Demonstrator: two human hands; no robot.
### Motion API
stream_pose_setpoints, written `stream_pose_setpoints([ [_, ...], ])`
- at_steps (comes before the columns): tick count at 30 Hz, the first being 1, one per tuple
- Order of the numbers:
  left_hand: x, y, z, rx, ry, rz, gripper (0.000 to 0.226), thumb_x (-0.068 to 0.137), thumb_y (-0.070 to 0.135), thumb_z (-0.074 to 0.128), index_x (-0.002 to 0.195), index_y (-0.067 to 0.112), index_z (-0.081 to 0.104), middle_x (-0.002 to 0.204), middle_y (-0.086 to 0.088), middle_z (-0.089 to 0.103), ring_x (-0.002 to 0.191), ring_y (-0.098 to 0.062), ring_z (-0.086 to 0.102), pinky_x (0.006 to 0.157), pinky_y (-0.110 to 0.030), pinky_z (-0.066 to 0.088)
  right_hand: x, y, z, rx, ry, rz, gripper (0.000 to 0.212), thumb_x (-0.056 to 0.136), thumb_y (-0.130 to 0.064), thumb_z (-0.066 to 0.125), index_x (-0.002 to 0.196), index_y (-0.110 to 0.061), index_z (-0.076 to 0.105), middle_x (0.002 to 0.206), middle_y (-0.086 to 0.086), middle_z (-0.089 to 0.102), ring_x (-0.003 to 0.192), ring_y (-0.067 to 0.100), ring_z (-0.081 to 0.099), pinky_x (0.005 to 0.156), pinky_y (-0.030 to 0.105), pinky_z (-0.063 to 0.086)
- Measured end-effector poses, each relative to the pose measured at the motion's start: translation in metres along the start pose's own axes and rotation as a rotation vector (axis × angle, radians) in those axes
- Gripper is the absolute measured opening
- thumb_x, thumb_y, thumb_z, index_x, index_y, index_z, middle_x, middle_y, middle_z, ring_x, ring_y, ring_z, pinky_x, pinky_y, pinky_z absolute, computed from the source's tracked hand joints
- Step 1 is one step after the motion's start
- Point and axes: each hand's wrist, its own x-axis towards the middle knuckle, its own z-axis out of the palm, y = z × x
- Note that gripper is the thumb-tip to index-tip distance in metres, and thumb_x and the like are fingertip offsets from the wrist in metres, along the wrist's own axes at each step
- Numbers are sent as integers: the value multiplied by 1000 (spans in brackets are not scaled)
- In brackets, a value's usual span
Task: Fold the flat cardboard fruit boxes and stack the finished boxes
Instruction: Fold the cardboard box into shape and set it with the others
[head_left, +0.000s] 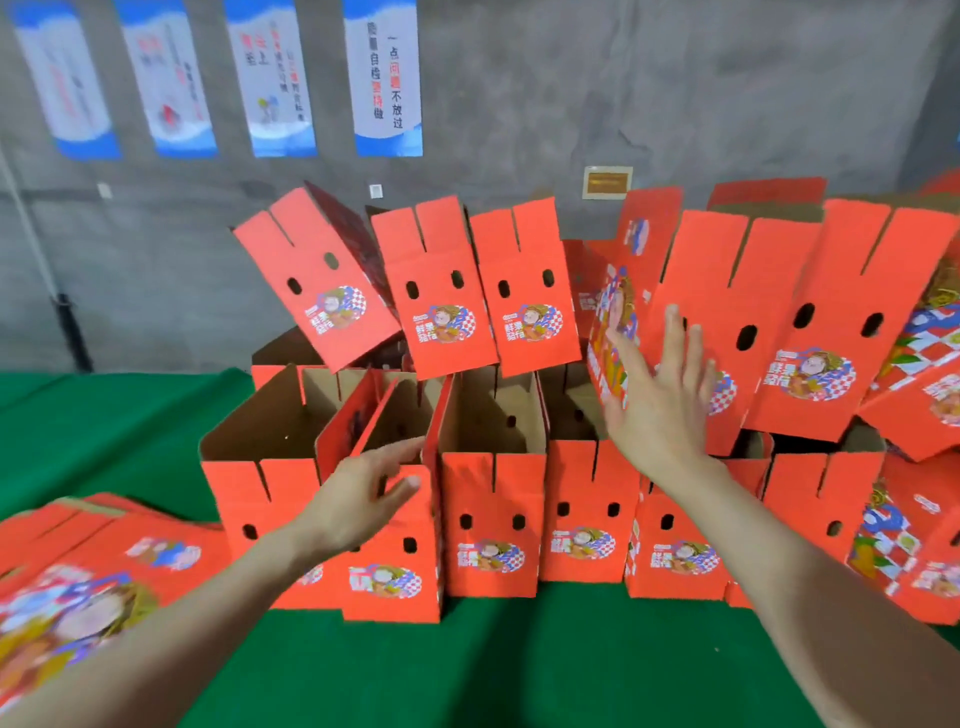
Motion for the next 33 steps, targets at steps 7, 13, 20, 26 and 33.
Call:
stream_pose_setpoints([
  [7,-137,-105,-68,84,109,-407,25,93,16,59,116,12,67,111,1,68,92,-8,63,68,-4,40,-29,-75,9,298,54,-29,49,82,-8,66,129,-2,51,145,27,34,135,43,29,114,50,22],
  [13,-235,-195,-108,218,130,-611,29,91,18,62,118,10,66,122,-6,65,109,-21,63,84,-24,44,-107,-203,44,522,-187,-295,40,83,4,61,123,1,56,133,20,50,125,37,47,106,40,35],
  [20,-306,-300,-157,461,15,-969,46,92,41,51,131,15,47,141,-10,47,123,-24,51,98,-33,43,-250,-341,104,382,-886,-745,45,100,-20,40,144,-20,34,152,-4,26,138,15,27,112,29,25],
  [26,-311,-333,-136,567,-111,-798,85,89,61,42,152,23,0,159,-2,-19,147,-27,-13,116,-53,7,-287,-391,137,320,-1073,-645,45,97,-22,48,140,-18,36,146,-3,32,131,16,35,106,36,38],
  [33,-327,-323,-79,629,-284,-699,92,71,84,0,151,39,4,160,10,0,147,-21,2,112,-49,10,-305,-405,167,167,-1162,-672,96,86,8,54,153,-30,-3,160,-3,-18,148,21,-13,118,40,21],
])
